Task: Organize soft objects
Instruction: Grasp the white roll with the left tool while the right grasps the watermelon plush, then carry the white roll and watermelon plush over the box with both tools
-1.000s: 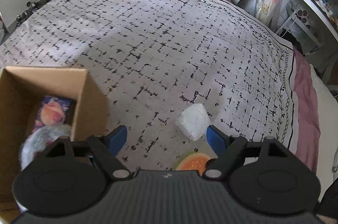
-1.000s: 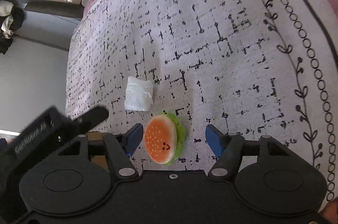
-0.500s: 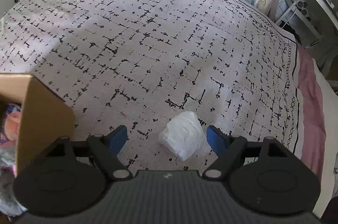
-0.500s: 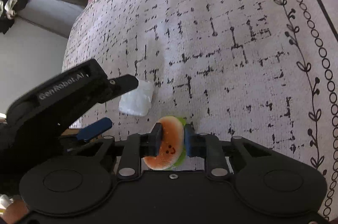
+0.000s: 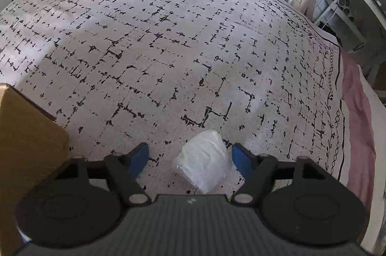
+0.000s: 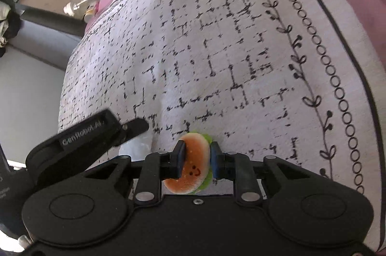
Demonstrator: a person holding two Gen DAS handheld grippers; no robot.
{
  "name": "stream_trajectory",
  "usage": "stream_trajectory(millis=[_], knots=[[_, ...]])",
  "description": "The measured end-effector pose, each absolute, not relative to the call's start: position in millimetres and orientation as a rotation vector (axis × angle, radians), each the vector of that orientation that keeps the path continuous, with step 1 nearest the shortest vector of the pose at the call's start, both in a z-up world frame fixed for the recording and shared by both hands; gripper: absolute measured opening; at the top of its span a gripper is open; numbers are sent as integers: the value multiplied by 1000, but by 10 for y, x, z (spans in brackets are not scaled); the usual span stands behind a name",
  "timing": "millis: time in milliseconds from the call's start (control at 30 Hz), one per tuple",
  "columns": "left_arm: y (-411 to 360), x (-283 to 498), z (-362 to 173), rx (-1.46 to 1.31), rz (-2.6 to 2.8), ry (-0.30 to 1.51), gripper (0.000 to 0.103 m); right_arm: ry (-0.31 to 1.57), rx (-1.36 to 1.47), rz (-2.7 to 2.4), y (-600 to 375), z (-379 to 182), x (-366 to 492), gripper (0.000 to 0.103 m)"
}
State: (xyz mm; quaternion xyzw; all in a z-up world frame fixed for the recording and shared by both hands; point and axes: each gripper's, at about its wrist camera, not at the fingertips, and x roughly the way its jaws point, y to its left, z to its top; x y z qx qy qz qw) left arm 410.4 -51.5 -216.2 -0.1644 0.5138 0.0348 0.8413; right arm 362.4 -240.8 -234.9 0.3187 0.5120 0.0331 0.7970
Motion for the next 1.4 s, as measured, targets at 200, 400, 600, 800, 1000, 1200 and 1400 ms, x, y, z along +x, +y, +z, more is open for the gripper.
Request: stream_trajectory(millis=[200, 400, 600, 800, 1000, 1200, 1400], knots=[[-529, 3973, -2045, -348, 42, 1061, 48, 1078, 642, 44, -2412, -2277, 3563, 22], [-515, 3785, -1802, -350, 32, 1026, 48, 1059, 614, 43, -2381, -2192, 3492, 22], [-471, 3551, -1519, -348, 20, 992, 48, 1051, 612, 44, -2430, -2097, 3352, 22], [-401, 3287, -1254, -357, 11, 956, 48, 1034, 621, 62, -2422, -1952, 3220, 22], [-304, 3020, -1029, -368, 12, 920, 48, 998, 583, 71, -2429, -1699, 3084, 22], [-127, 2754, -828, -378, 24, 881, 48, 967, 558, 103, -2342, -1500, 2879, 22], [70, 2496, -724, -383, 37, 868, 48, 943, 536, 138, -2161, -1328, 2699, 22]])
